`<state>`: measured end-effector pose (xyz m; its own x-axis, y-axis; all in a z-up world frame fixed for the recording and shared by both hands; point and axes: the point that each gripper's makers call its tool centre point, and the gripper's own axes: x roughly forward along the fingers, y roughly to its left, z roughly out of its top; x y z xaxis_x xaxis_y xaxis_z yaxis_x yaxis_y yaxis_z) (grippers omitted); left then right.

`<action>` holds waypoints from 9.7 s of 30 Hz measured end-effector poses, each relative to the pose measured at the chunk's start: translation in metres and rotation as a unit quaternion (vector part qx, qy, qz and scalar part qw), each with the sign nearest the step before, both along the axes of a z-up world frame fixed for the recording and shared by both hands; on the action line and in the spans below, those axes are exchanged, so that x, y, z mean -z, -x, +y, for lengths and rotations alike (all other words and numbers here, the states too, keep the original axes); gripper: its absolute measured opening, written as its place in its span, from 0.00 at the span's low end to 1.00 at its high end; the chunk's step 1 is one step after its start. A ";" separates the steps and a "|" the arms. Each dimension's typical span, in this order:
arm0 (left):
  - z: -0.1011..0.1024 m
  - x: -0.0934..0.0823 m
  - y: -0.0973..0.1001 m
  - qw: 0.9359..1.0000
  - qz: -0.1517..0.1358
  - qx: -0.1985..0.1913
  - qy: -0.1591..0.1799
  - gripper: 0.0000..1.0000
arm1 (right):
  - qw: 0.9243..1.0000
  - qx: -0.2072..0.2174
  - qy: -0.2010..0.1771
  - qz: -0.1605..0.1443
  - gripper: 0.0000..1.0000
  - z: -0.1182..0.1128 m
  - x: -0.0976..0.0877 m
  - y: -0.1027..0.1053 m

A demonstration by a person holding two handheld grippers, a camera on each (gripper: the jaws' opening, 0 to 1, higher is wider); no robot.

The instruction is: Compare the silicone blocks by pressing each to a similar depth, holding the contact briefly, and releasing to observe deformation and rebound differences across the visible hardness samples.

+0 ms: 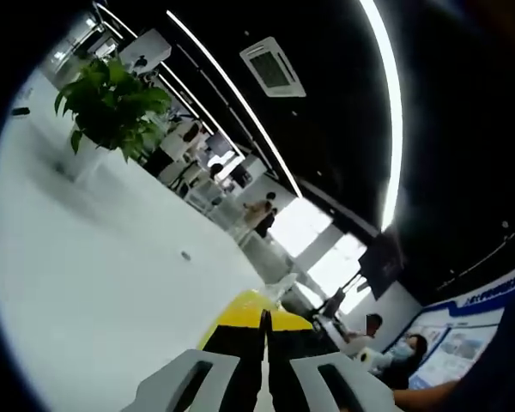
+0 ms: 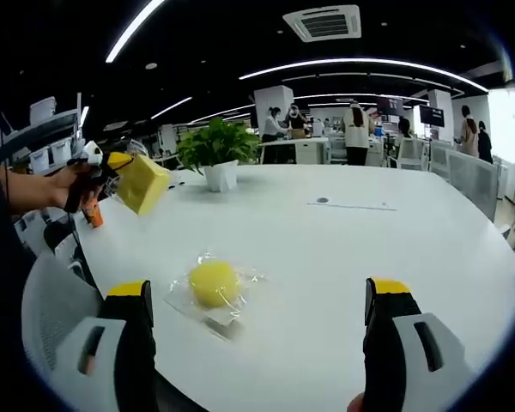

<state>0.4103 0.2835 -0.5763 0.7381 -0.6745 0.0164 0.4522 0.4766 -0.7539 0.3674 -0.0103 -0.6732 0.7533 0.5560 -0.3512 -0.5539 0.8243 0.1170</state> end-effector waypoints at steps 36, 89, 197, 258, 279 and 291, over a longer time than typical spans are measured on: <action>0.031 0.109 -0.005 0.988 0.140 -0.054 0.045 0.00 | 1.000 0.014 0.000 0.019 0.96 -0.002 0.017 0.011; 0.064 0.205 -0.023 0.964 0.172 -0.106 -0.175 0.01 | 0.995 0.017 0.041 0.088 0.96 -0.005 0.042 0.030; -0.033 0.101 -0.006 0.966 0.051 0.041 -0.251 1.00 | 0.997 0.024 0.002 0.073 0.96 -0.020 0.036 0.024; -0.104 0.204 -0.053 0.943 0.296 0.040 -0.148 0.28 | 0.996 0.038 -0.012 0.085 0.96 -0.018 0.037 0.039; -0.116 0.217 -0.048 0.929 0.324 0.059 -0.166 0.10 | 0.995 0.046 -0.011 0.088 0.96 -0.024 0.038 0.045; -0.120 0.206 -0.048 0.942 0.288 0.066 -0.158 0.00 | 0.994 0.058 -0.017 0.086 0.96 -0.030 0.034 0.045</action>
<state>0.4585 0.1638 -0.7826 0.4721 -0.6647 -0.5790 0.0820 0.6871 -0.7219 0.3229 -0.0408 -0.7075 0.7433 0.4820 -0.4639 -0.4242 0.8758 0.2304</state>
